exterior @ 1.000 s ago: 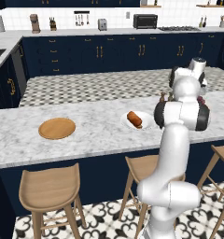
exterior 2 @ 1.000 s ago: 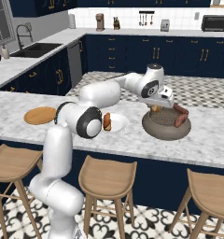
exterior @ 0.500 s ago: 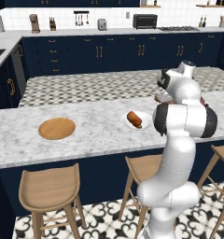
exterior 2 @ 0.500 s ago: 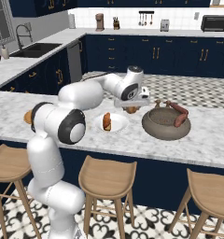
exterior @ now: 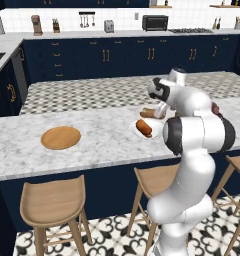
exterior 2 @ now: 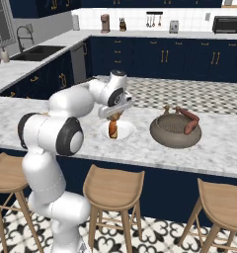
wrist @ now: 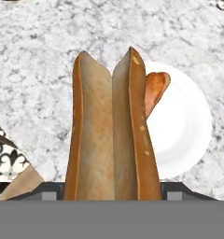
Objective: Place one bun and one sausage from the bowl on each plate.
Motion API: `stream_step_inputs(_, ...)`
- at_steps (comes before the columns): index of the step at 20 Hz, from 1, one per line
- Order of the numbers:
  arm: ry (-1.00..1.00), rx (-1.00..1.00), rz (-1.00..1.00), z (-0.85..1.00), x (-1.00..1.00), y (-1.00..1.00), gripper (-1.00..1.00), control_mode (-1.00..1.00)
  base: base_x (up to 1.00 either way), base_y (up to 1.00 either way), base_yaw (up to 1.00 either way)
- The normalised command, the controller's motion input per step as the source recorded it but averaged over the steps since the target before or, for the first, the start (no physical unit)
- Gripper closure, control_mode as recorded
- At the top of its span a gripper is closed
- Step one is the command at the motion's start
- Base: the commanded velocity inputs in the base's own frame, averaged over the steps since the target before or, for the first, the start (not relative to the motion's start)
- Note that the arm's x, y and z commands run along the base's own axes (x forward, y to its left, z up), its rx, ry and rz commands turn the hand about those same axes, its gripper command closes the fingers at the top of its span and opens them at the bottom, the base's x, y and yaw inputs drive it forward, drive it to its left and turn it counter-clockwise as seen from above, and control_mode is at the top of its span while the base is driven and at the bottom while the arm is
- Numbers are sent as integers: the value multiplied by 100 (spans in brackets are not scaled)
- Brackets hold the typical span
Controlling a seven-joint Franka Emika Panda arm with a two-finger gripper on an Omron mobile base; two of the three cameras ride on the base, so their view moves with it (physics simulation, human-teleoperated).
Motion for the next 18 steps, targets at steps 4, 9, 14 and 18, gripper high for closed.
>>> stream_step_inputs(4,0,-8,22,0,0,100,100,-100,0,0,0)
stream_step_inputs(9,-1,-7,-3,0,0,100,100,-100,0,0,0)
stream_step_inputs(14,-1,-11,-11,0,-1,100,100,-100,0,0,0)
stream_step_inputs(18,0,-6,-9,0,-1,100,100,-100,0,0,0)
